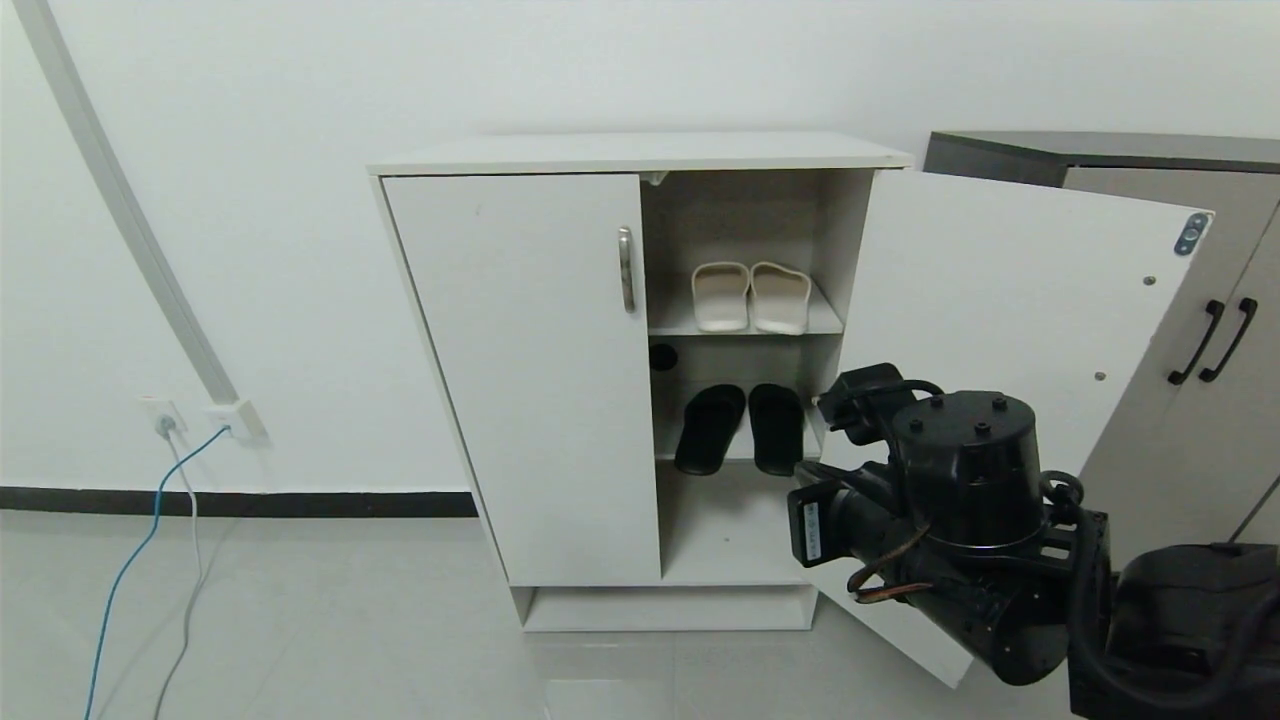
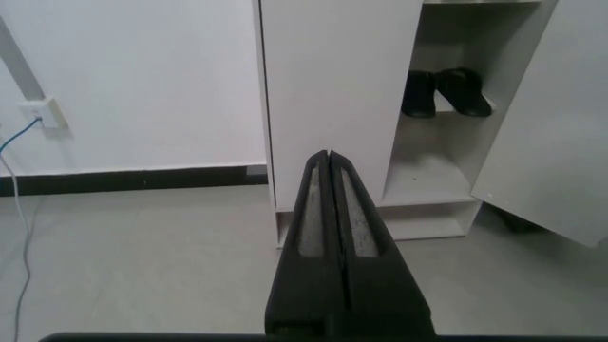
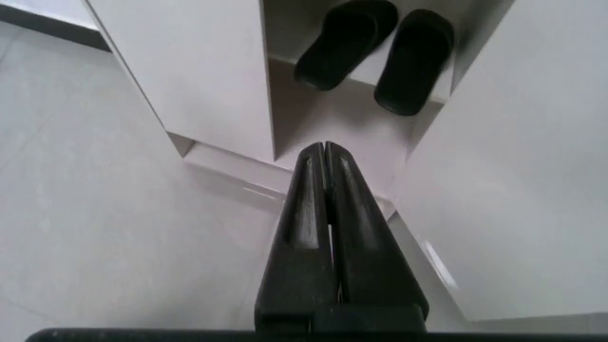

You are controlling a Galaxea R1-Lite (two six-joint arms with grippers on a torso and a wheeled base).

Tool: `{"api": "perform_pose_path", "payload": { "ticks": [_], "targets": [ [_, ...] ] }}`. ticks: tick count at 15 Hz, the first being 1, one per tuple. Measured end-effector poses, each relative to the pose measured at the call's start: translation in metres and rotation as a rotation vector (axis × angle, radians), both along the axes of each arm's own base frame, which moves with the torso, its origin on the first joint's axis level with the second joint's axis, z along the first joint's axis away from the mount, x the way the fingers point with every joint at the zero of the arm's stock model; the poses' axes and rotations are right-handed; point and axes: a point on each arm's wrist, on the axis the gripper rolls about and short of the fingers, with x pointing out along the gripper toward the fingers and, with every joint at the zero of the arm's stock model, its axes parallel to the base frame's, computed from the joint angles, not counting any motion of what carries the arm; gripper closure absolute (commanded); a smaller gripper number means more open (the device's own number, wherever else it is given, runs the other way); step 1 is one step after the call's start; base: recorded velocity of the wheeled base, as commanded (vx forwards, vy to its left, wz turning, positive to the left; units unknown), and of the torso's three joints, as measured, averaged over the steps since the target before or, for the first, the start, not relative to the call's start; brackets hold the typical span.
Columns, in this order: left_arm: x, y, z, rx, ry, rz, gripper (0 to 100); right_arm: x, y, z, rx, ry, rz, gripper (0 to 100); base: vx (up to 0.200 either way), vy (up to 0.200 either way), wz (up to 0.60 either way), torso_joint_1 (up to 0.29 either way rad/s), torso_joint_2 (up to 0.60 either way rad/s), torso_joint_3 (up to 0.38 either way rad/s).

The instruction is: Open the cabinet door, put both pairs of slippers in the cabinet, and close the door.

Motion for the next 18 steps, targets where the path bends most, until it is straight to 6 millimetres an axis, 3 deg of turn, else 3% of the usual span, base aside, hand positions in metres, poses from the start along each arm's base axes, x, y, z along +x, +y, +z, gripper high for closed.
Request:
{"api": "perform_pose_path", "payload": {
  "ticks": [10, 18],
  "targets": [
    [0.0, 0.0, -0.0003, 0.0, 0.002, 0.0, 100, 0.0001, -0.0004, -0.0054, -0.018, 0.012, -0.002, 100, 0.0, 0.0, 0.0, -0.001, -0.01, -0.014],
    [0.0, 0.0, 0.0001, 0.0, -0.001, 0.0, 100, 0.0017, 0.0013, -0.0101, -0.028, 0.021, -0.003, 100, 0.0, 0.0, 0.0, 0.055, -0.4, -0.338]
  ]
}}
